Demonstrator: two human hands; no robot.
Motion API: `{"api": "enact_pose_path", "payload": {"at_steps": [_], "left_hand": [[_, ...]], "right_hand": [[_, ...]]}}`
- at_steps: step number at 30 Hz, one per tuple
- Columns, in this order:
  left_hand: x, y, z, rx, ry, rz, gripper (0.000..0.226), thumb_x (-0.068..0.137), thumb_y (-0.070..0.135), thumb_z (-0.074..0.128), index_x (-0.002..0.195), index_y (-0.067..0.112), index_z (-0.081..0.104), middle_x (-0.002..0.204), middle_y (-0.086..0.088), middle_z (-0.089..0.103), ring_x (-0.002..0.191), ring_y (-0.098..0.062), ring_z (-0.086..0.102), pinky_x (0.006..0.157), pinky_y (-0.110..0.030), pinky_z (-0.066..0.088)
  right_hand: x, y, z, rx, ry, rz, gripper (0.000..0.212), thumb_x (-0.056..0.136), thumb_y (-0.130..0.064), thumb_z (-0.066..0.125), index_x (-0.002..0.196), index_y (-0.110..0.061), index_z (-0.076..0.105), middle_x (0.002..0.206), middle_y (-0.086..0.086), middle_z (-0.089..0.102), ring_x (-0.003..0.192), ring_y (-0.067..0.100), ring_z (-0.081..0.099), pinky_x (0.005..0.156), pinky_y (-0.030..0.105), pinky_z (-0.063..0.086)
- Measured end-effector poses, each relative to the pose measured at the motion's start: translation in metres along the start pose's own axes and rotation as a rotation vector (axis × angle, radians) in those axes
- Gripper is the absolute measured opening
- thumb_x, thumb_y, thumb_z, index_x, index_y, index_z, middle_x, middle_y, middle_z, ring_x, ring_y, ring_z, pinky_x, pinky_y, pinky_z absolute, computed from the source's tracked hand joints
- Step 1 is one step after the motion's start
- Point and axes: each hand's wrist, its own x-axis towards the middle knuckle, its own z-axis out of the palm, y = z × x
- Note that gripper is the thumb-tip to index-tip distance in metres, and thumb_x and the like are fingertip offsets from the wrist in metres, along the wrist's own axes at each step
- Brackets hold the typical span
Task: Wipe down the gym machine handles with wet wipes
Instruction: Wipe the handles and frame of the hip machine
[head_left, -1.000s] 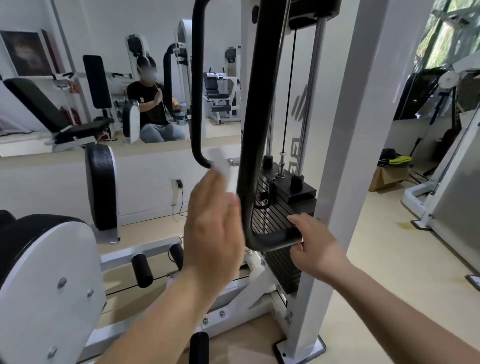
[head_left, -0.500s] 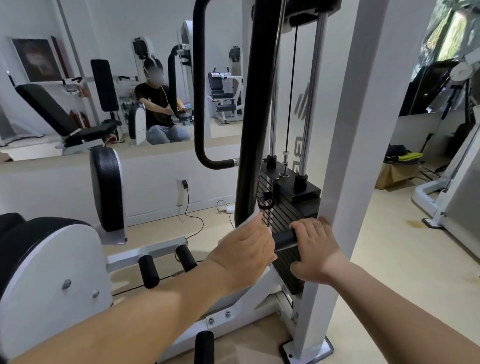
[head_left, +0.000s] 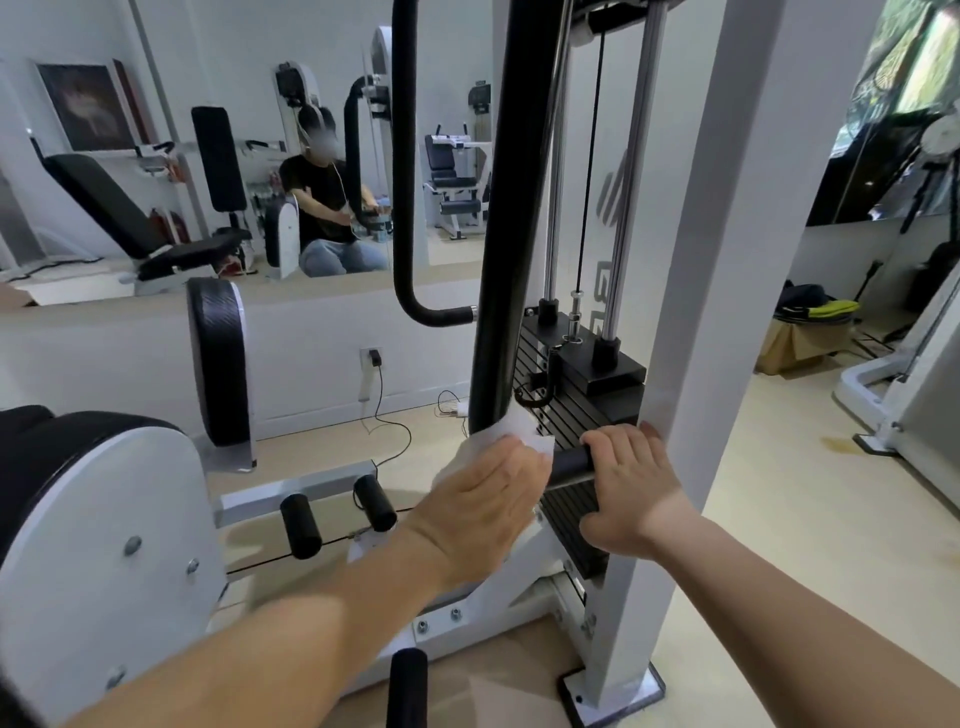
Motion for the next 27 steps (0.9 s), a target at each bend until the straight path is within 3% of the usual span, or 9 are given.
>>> {"api": "enact_pose_path", "payload": {"at_steps": [4,6,9,14,17,19,21,24,27], "left_hand": [[0.003,-0.015,0.005,0.027,0.024,0.080,0.047,0.105,0.022,0.037,0.141,-0.004,0.052,0.124,-0.014,0.064,0.120,-0.036,0.057,0.127,-0.049,0.018],[0.015,-0.049,-0.005,0.058,0.131,0.202,0.033,0.101,0.014,0.040,0.119,0.002,0.065,0.109,-0.012,0.068,0.111,-0.035,0.060,0.125,-0.048,0.025],[0.033,-0.067,-0.028,0.151,0.170,0.091,0.027,0.099,0.011,0.043,0.089,0.007,0.068,0.087,-0.010,0.066,0.097,-0.036,0.060,0.121,-0.049,0.032],[0.048,0.021,-0.040,-0.044,-0.413,-0.187,0.032,0.105,0.028,0.034,0.100,0.014,0.062,0.081,-0.009,0.051,0.075,-0.027,0.043,0.091,-0.048,0.032],[0.087,0.052,-0.038,-0.318,-0.532,-0.494,0.031,0.099,0.024,0.035,0.112,0.012,0.060,0.100,-0.012,0.058,0.091,-0.029,0.051,0.091,-0.049,0.032],[0.097,0.055,-0.034,-0.364,-0.523,-0.554,0.034,0.096,0.025,0.040,0.121,0.011,0.057,0.109,-0.012,0.061,0.100,-0.030,0.055,0.095,-0.049,0.034],[0.086,0.049,-0.035,-0.332,-0.456,-0.493,0.035,0.099,0.028,0.042,0.126,0.009,0.054,0.113,-0.011,0.061,0.102,-0.029,0.057,0.097,-0.048,0.038],[0.056,0.021,-0.041,-0.228,-0.396,-0.225,0.032,0.106,0.027,0.035,0.124,0.009,0.056,0.108,-0.010,0.059,0.097,-0.029,0.058,0.097,-0.046,0.040],[0.036,-0.033,-0.047,-0.017,-0.280,0.101,0.034,0.103,0.015,0.034,0.104,0.006,0.066,0.094,-0.012,0.065,0.094,-0.036,0.058,0.116,-0.055,0.028]], "right_hand": [[0.000,-0.002,0.000,-0.007,0.003,0.010,0.087,0.071,-0.043,0.060,0.148,-0.022,0.027,0.149,0.000,0.033,0.143,0.025,0.024,0.127,0.045,0.002],[0.000,-0.003,0.000,0.005,0.016,0.014,0.086,0.070,-0.042,0.061,0.147,-0.022,0.027,0.149,0.001,0.033,0.144,0.026,0.025,0.127,0.046,0.001],[0.000,-0.003,0.000,0.005,0.020,0.009,0.087,0.071,-0.043,0.060,0.148,-0.021,0.026,0.149,0.001,0.032,0.144,0.026,0.024,0.128,0.047,-0.001],[0.001,-0.001,0.009,0.026,0.068,0.002,0.078,0.074,-0.046,0.052,0.145,-0.018,0.035,0.144,0.001,0.038,0.141,0.027,0.029,0.126,0.046,0.001],[0.004,0.011,0.022,0.026,0.173,-0.057,0.066,0.082,-0.047,0.034,0.136,-0.013,0.052,0.131,0.006,0.053,0.129,0.033,0.047,0.120,0.045,0.007],[0.006,0.020,0.025,-0.013,0.171,-0.107,0.069,0.076,-0.045,0.049,0.136,-0.012,0.054,0.128,0.007,0.056,0.126,0.035,0.051,0.118,0.046,0.012],[0.005,0.021,0.020,-0.046,0.102,-0.111,0.076,0.072,-0.035,0.063,0.143,-0.015,0.045,0.136,0.005,0.050,0.132,0.033,0.045,0.121,0.046,0.014],[0.002,0.013,0.011,-0.024,0.020,-0.057,0.084,0.070,-0.029,0.054,0.150,-0.021,0.028,0.147,0.000,0.036,0.142,0.027,0.029,0.126,0.044,0.006],[0.000,0.010,0.007,0.004,0.044,-0.038,0.085,0.069,-0.021,0.055,0.148,-0.023,0.025,0.147,-0.001,0.033,0.142,0.025,0.026,0.127,0.043,0.002]]}}
